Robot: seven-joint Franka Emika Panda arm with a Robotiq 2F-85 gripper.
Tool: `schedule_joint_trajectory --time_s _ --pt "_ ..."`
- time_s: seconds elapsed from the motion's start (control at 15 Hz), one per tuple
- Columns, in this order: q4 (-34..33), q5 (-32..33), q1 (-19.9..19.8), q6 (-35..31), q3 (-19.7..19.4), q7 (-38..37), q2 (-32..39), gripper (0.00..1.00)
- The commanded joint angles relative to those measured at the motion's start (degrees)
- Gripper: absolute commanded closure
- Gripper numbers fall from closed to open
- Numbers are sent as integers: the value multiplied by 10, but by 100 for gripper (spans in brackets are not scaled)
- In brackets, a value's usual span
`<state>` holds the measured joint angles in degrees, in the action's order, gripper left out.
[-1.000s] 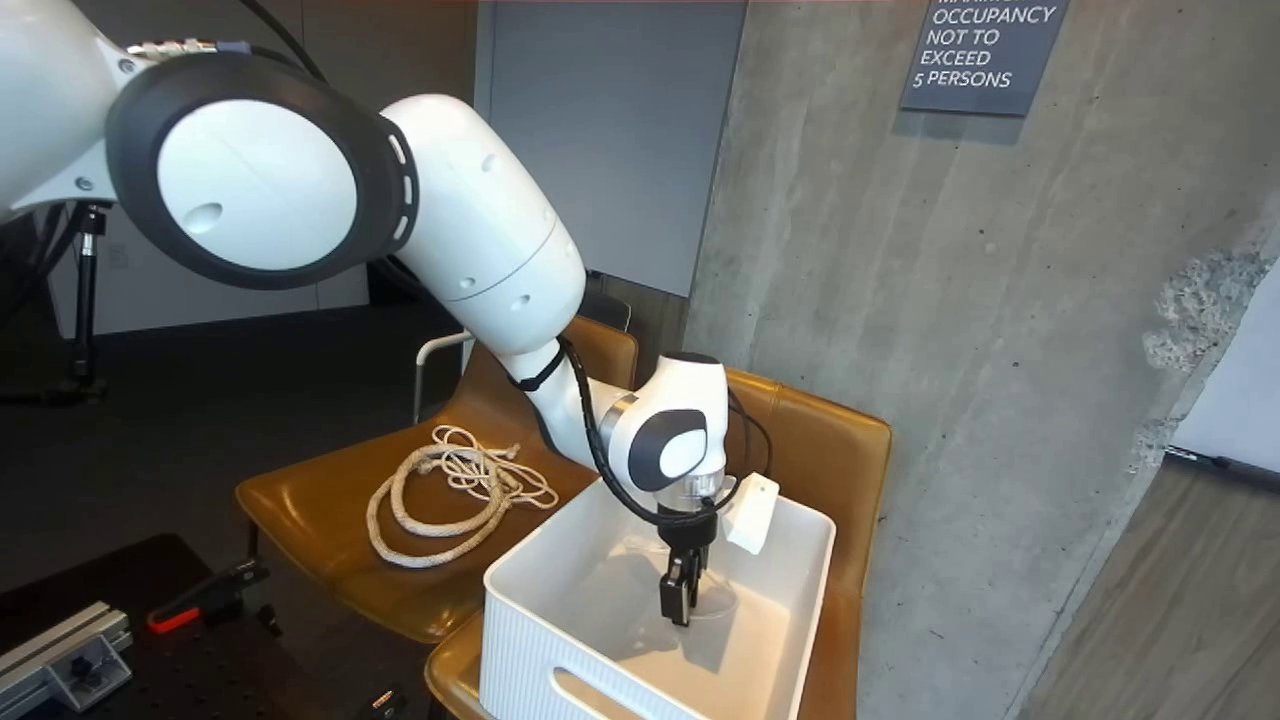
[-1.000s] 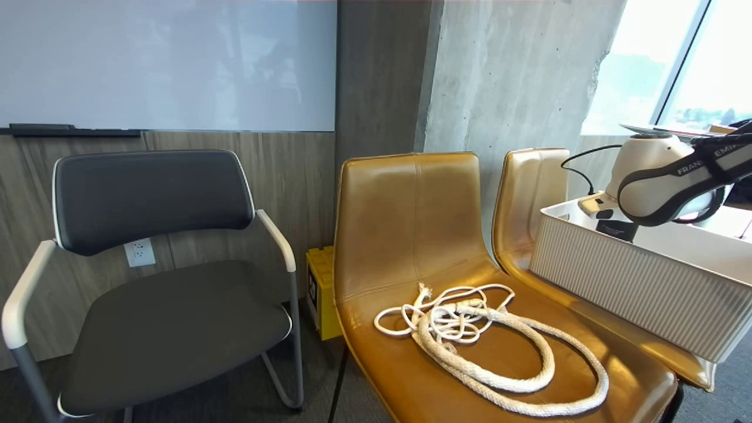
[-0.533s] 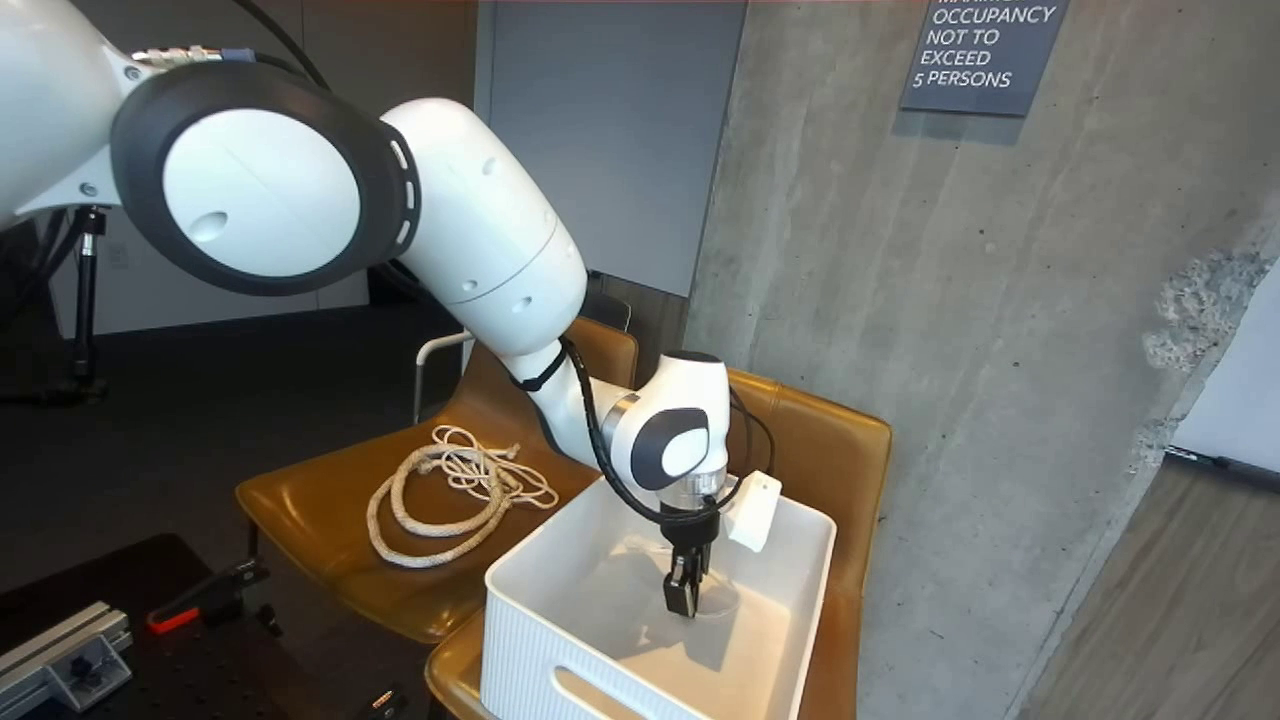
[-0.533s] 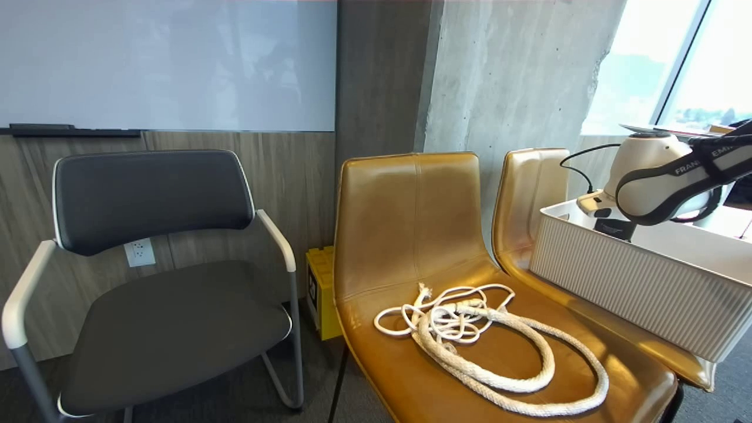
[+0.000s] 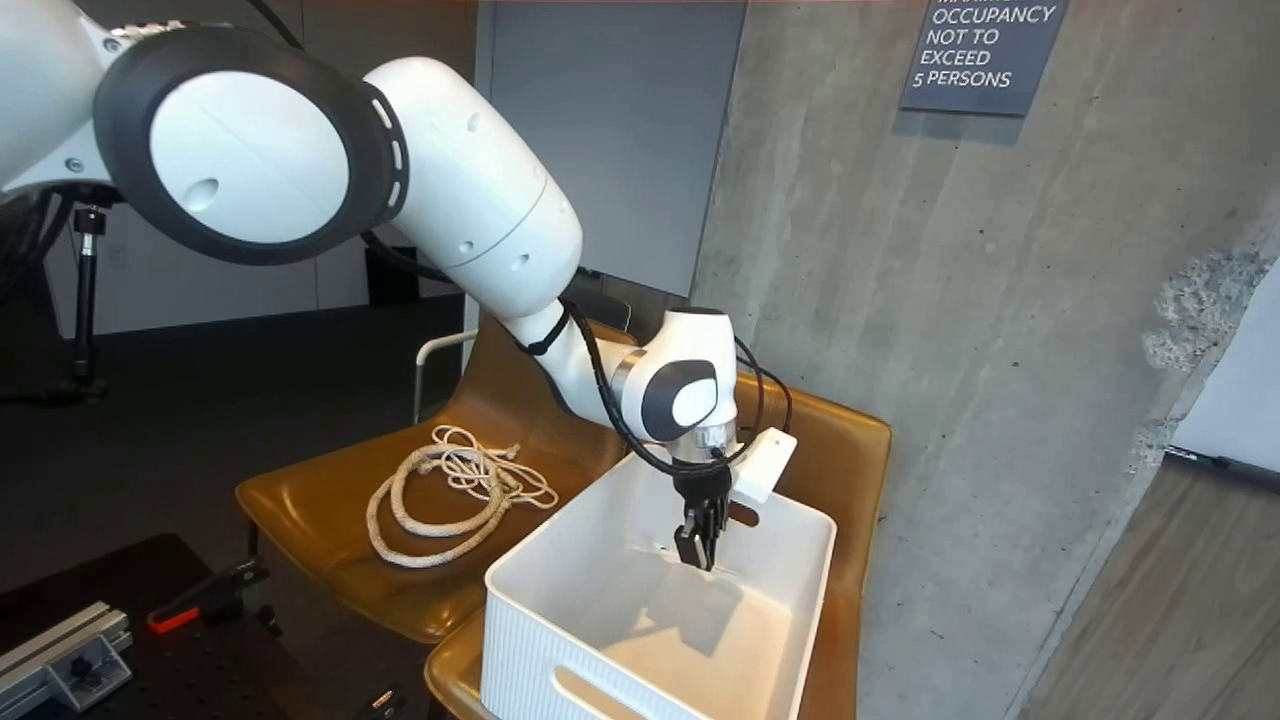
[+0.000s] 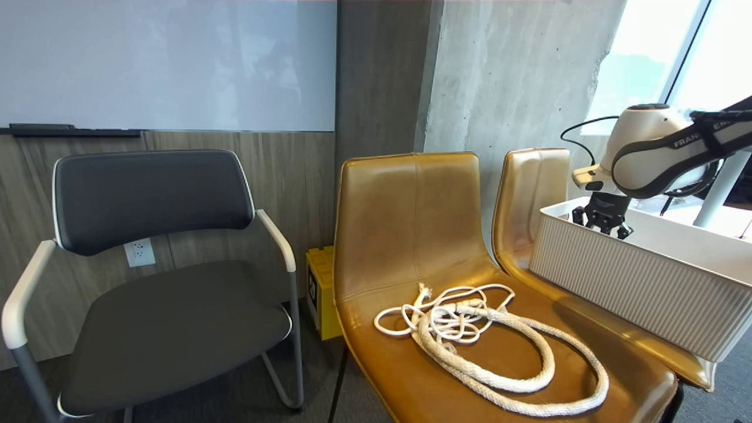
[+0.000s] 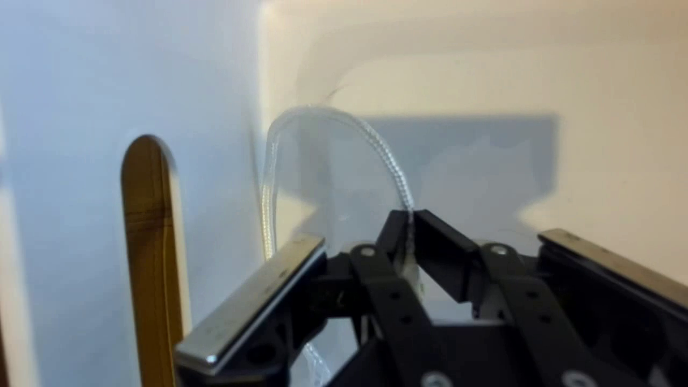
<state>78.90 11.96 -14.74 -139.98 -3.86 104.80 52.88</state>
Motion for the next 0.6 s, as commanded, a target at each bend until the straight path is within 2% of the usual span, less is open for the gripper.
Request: schedule_joint_trajectory --time_s 0.0,0.27,0.53 --pt "34 14 21 21 -13 -38 -66 97" --pt "117 34 54 4 -19 -89 -159 97" --pt "226 88 108 -17 -22 -175 -262 97"
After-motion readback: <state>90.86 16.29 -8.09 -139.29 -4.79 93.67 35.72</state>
